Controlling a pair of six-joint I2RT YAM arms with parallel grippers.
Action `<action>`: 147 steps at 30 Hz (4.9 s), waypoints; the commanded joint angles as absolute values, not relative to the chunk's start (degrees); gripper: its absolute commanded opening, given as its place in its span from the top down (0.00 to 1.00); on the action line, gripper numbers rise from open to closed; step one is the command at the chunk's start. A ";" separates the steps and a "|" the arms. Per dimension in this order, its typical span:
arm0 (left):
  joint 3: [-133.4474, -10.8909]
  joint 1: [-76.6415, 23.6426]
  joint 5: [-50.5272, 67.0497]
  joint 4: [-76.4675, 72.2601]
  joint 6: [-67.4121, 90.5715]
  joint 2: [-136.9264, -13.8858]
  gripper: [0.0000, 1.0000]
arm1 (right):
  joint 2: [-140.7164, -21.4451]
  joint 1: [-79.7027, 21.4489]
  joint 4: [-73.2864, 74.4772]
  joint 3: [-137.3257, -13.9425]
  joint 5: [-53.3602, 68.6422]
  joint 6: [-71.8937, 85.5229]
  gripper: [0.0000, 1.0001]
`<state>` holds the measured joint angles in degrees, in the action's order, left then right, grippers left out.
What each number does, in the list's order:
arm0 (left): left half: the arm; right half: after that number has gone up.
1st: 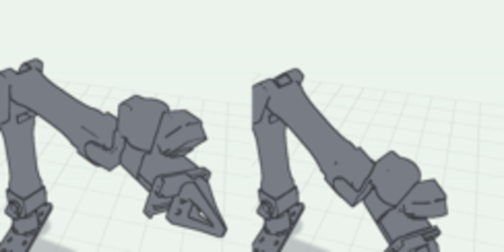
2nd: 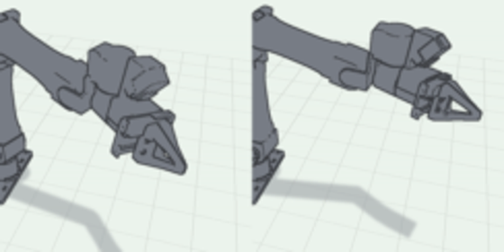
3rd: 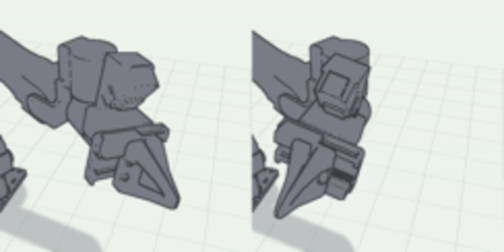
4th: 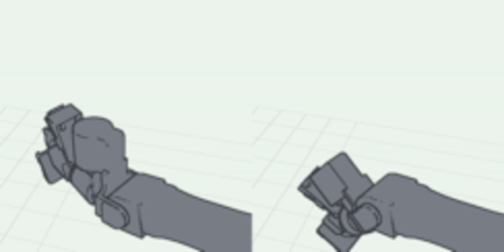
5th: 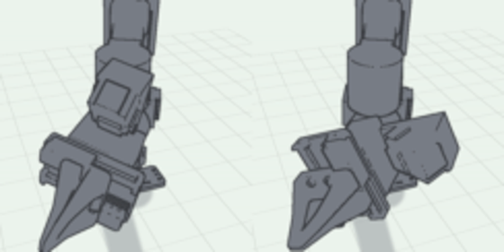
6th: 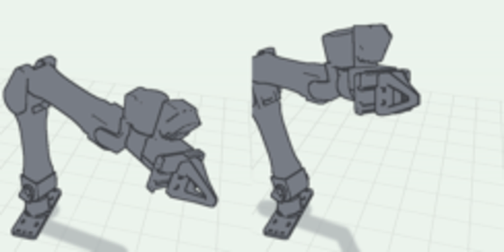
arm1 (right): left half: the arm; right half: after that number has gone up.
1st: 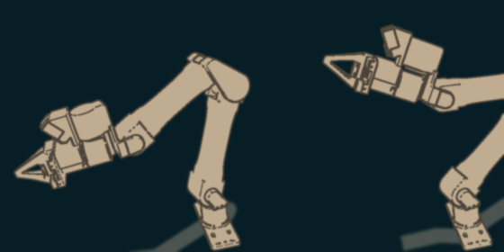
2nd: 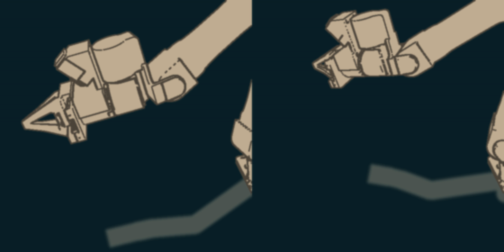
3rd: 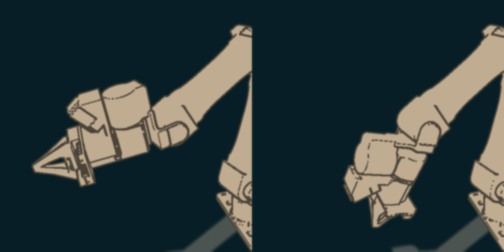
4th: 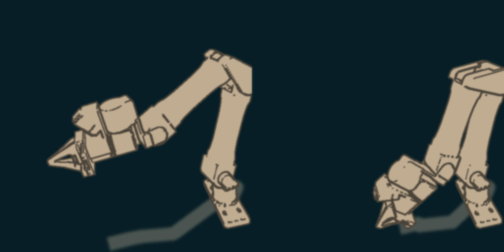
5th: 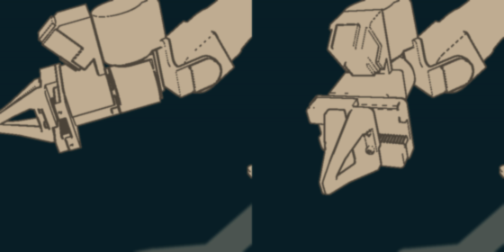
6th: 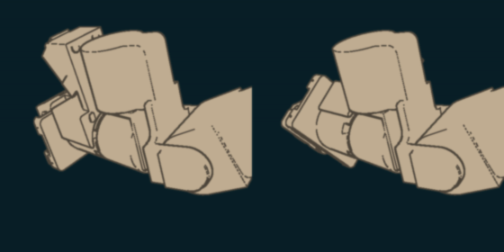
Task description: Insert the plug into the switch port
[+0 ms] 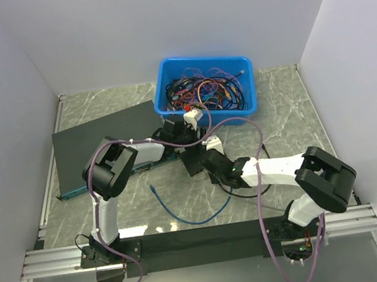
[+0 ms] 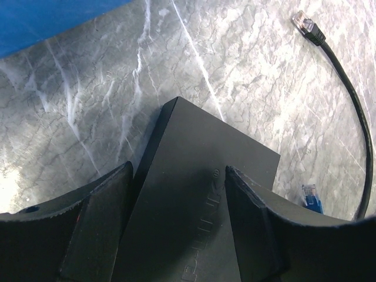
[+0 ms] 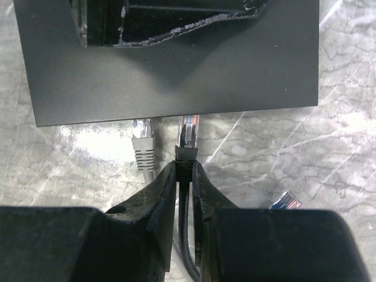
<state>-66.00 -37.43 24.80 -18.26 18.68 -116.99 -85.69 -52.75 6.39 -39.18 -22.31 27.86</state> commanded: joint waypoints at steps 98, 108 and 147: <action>-59.84 -52.91 46.93 -3.61 12.31 -119.09 0.34 | -82.01 -47.28 -30.41 -37.01 -27.68 18.27 1.00; -65.04 -49.75 40.44 5.18 8.97 -118.48 0.30 | -77.35 -47.90 -26.63 -34.02 -30.23 21.36 1.00; -72.86 -45.44 10.81 12.13 10.99 -117.68 0.03 | -67.76 -50.98 -13.54 -30.85 -36.30 26.89 0.83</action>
